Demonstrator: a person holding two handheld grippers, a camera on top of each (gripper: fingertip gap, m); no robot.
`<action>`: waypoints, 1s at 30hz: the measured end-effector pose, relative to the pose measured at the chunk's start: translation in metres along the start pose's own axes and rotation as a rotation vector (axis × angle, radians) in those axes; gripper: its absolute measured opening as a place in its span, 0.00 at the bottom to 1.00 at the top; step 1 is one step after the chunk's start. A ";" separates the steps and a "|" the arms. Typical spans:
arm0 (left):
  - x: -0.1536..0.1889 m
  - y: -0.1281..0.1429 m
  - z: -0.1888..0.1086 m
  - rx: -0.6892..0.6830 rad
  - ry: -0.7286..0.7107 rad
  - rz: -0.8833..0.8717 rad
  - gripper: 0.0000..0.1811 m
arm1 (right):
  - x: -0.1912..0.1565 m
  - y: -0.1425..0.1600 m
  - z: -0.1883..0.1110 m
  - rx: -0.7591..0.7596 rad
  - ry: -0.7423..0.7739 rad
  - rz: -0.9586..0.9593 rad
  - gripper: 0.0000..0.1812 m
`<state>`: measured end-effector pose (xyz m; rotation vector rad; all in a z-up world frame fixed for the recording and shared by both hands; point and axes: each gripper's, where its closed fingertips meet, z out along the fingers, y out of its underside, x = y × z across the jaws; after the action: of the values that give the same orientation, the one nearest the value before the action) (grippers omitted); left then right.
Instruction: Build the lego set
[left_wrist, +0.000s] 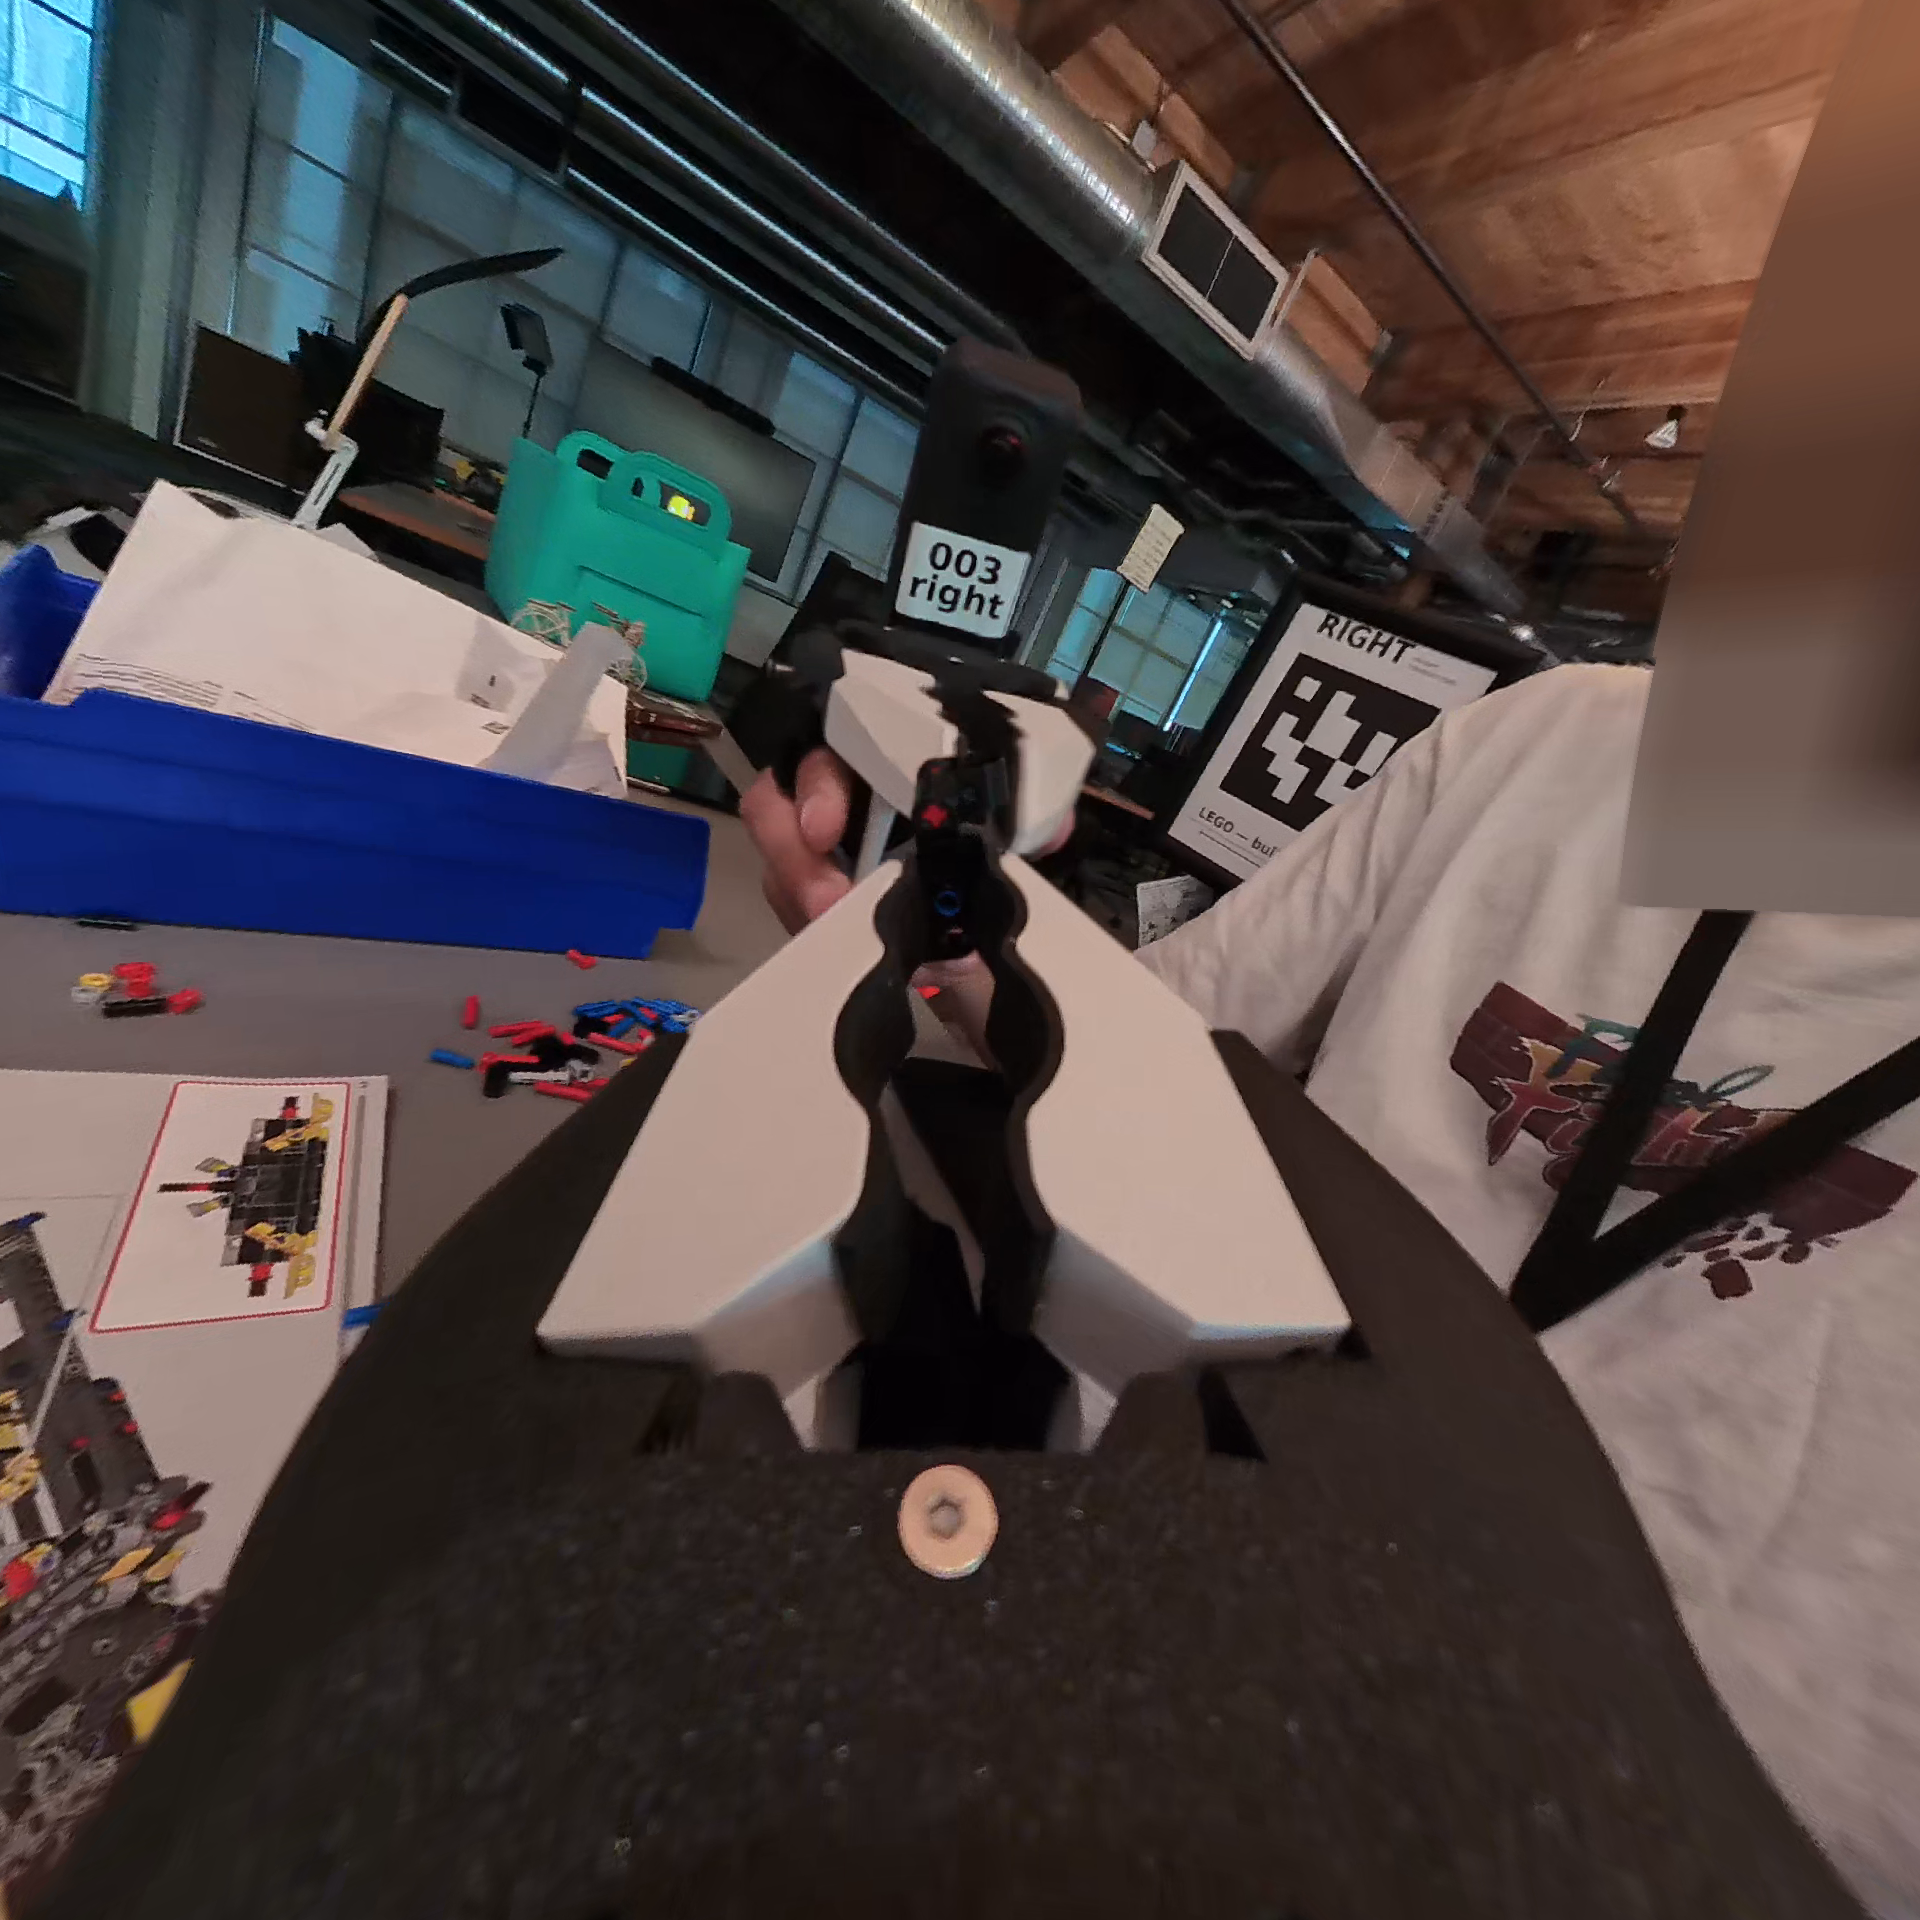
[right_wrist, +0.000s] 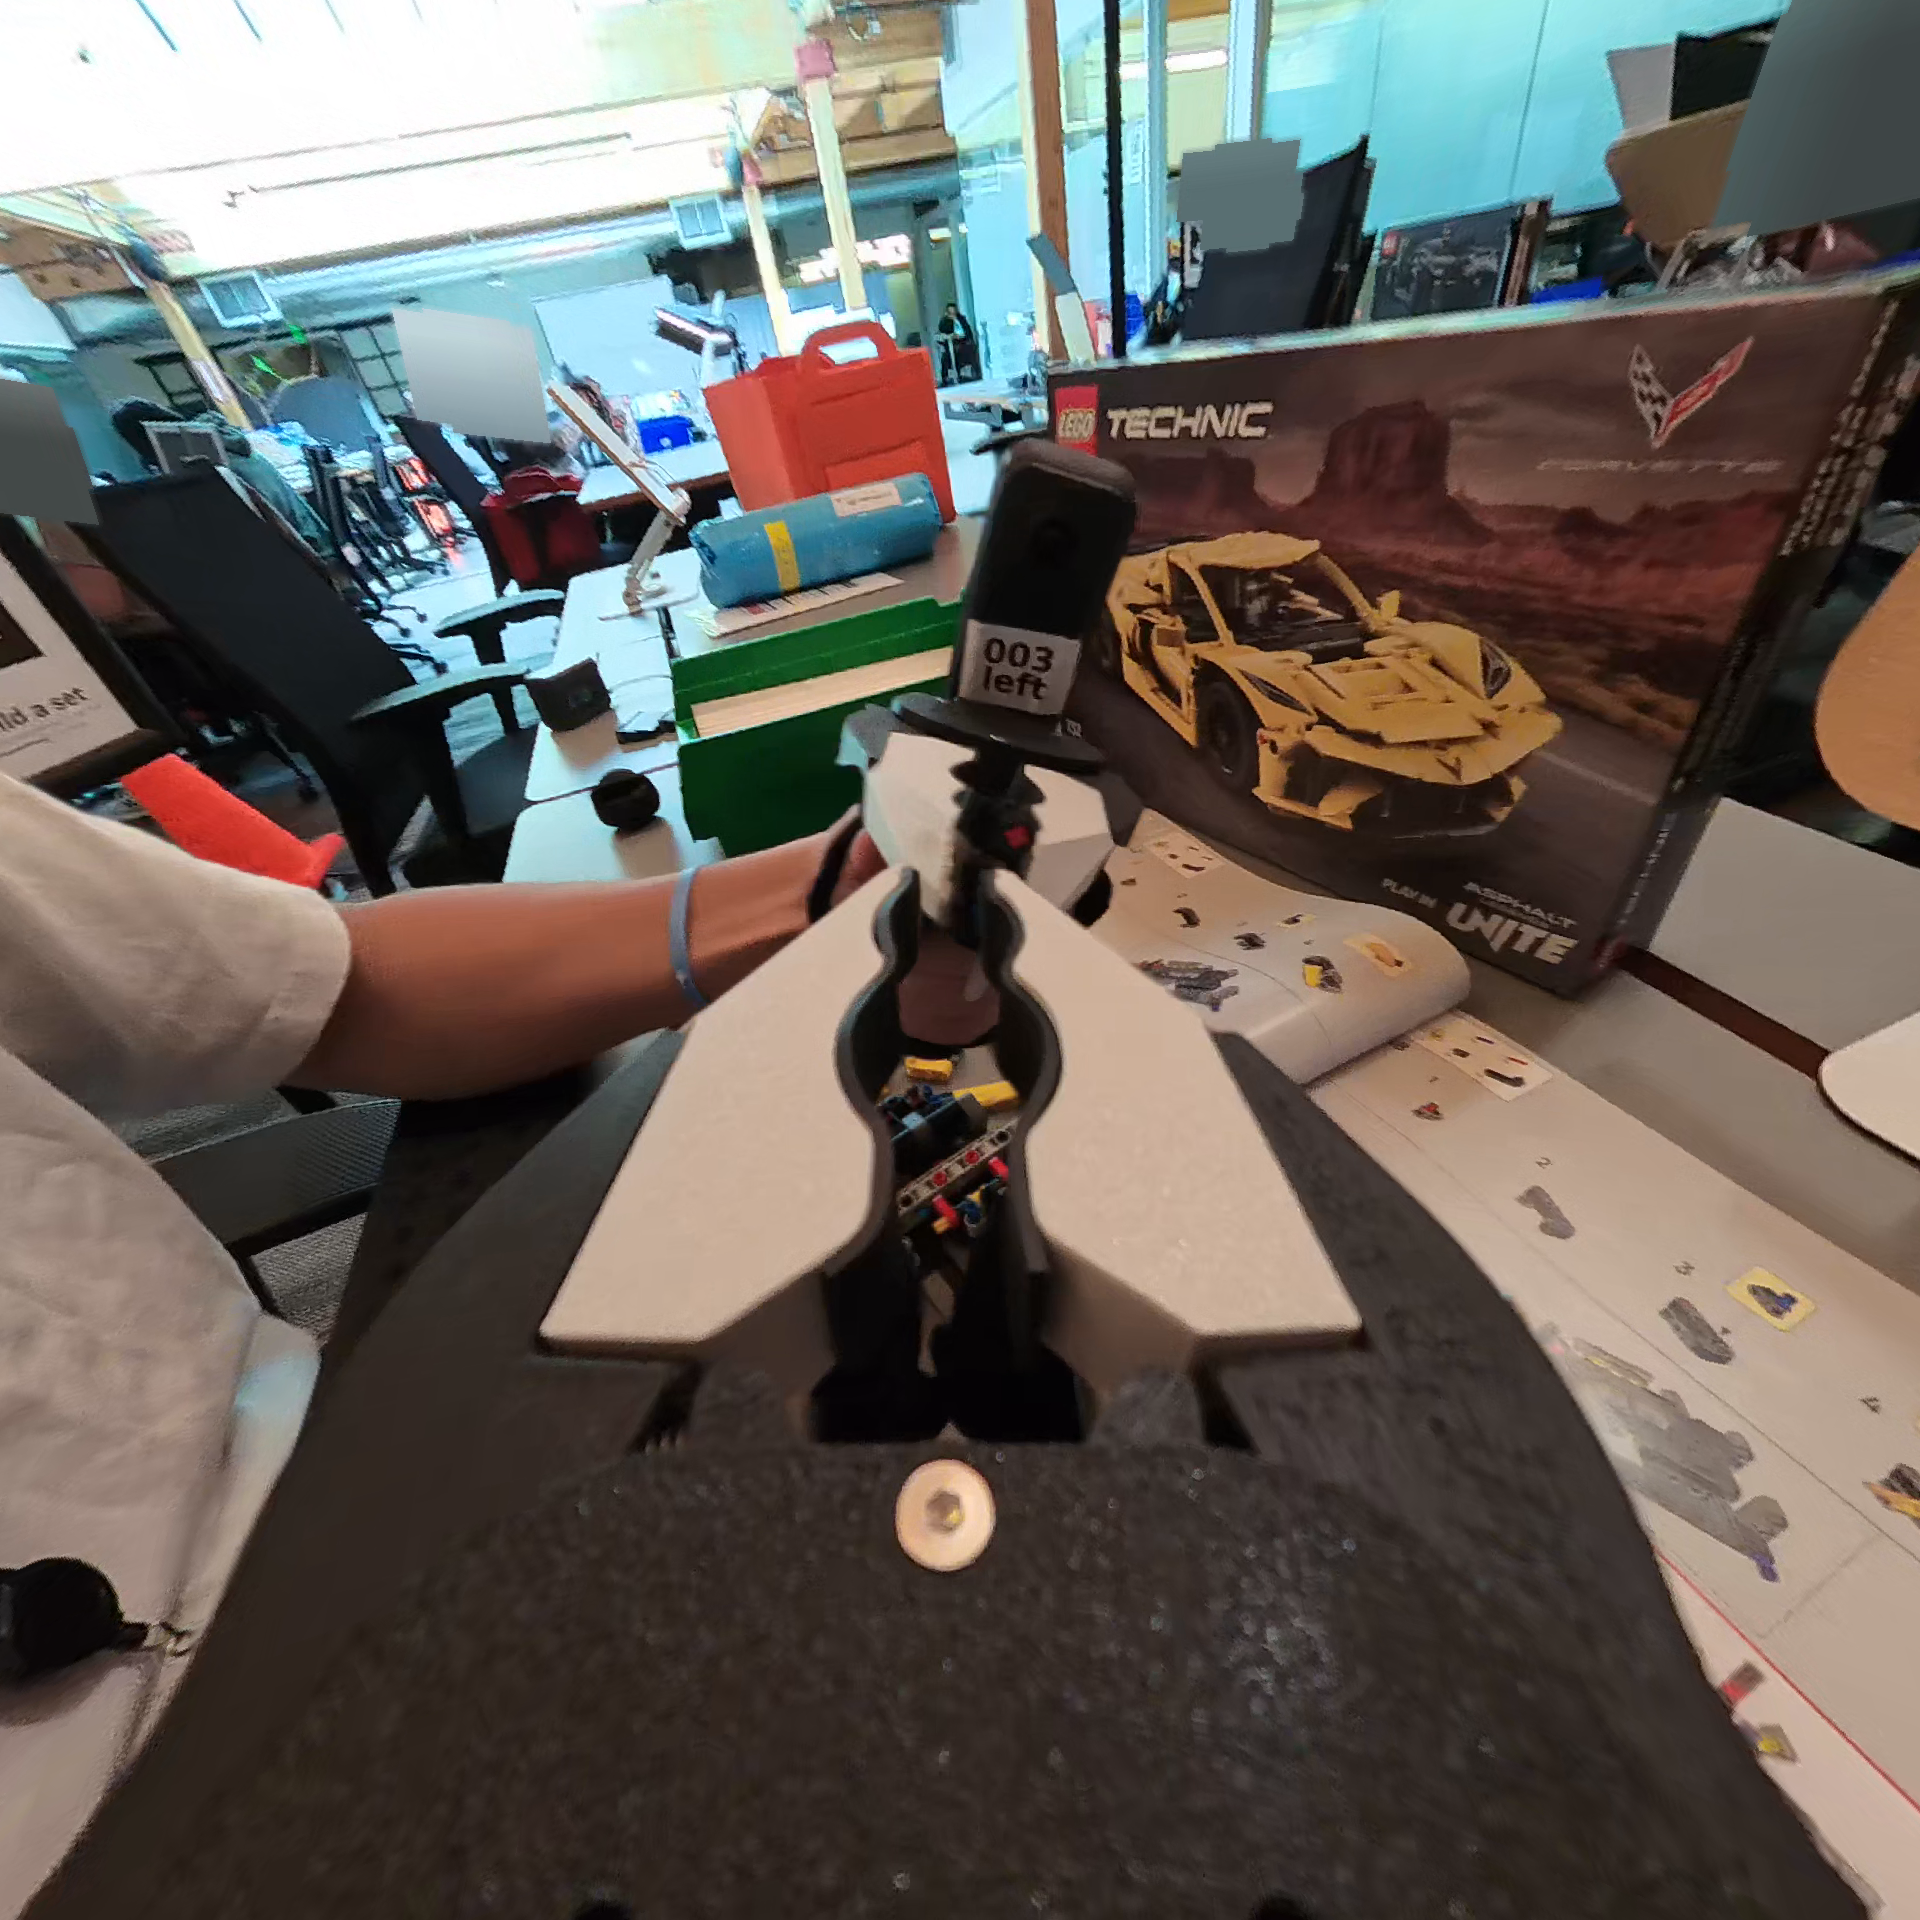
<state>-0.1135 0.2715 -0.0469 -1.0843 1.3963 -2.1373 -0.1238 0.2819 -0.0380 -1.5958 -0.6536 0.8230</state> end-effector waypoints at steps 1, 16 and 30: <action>0.002 0.001 -0.001 0.006 0.003 -0.008 0.03 | 0.003 0.001 0.002 0.001 0.016 -0.001 0.03; 0.007 0.014 -0.011 -0.024 -0.146 0.001 0.03 | -0.007 0.014 0.013 0.062 -0.262 0.289 0.04; -0.010 0.020 -0.009 -0.153 -0.384 0.227 0.04 | 0.004 0.019 0.010 0.109 -0.280 0.471 0.03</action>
<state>-0.1160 0.2746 -0.0707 -1.2459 1.4322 -1.5853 -0.1299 0.2880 -0.0584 -1.5691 -0.4182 1.4243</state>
